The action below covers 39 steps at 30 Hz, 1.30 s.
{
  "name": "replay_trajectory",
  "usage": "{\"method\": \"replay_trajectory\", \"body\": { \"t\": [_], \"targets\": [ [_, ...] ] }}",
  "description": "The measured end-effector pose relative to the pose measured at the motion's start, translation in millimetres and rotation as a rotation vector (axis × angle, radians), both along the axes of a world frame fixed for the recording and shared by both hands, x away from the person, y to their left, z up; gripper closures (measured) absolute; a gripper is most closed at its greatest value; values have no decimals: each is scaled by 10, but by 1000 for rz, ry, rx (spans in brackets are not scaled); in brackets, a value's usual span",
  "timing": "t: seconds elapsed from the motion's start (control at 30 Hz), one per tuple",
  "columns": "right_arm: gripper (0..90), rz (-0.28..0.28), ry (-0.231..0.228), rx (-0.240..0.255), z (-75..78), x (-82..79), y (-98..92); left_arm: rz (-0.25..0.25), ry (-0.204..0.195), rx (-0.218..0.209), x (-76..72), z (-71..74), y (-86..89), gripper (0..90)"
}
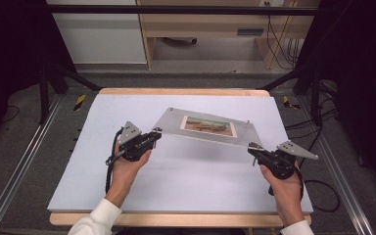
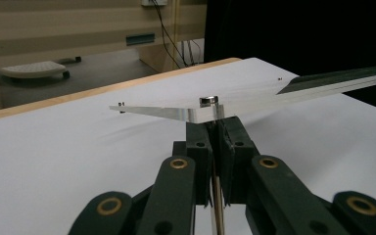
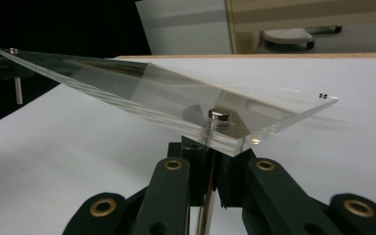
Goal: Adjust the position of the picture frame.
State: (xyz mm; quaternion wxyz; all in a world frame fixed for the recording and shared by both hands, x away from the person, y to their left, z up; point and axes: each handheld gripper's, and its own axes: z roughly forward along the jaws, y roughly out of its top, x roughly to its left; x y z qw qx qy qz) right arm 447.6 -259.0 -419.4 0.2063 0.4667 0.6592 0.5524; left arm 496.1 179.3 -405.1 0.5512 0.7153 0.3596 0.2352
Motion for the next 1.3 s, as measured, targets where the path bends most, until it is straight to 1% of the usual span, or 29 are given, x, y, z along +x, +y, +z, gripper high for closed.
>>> {"method": "replay_trajectory", "body": {
  "t": [0.17,0.27,0.33,0.4,0.6,0.73,0.83,1.0,1.1,1.23,1.3],
  "targets": [
    [840,44,-19,-2,79,103,179,38,-24,-14,-96,41,200,835],
    [840,66,-26,0,111,159,268,55,-29,-24,-140,59,294,835],
    [840,73,-28,0,122,176,293,61,-31,-27,-153,63,321,834],
    [840,87,-35,-5,148,220,364,75,-39,-31,-192,68,391,834],
    [839,108,-40,-12,146,286,482,97,-46,-50,-243,41,505,835],
    [839,115,-34,-8,131,305,537,112,-42,-58,-271,15,546,835],
    [840,117,-26,-7,105,327,558,118,-40,-57,-283,-10,563,834],
    [838,122,-17,-15,53,351,589,120,-33,-50,-272,-63,589,833],
    [836,120,-9,-17,19,355,601,125,-20,-50,-270,-101,586,833],
    [836,114,-1,-26,-16,348,595,121,-18,-45,-264,-134,579,831],
    [835,113,1,-21,-22,348,596,120,-17,-45,-259,-138,578,831]
  ]
}}
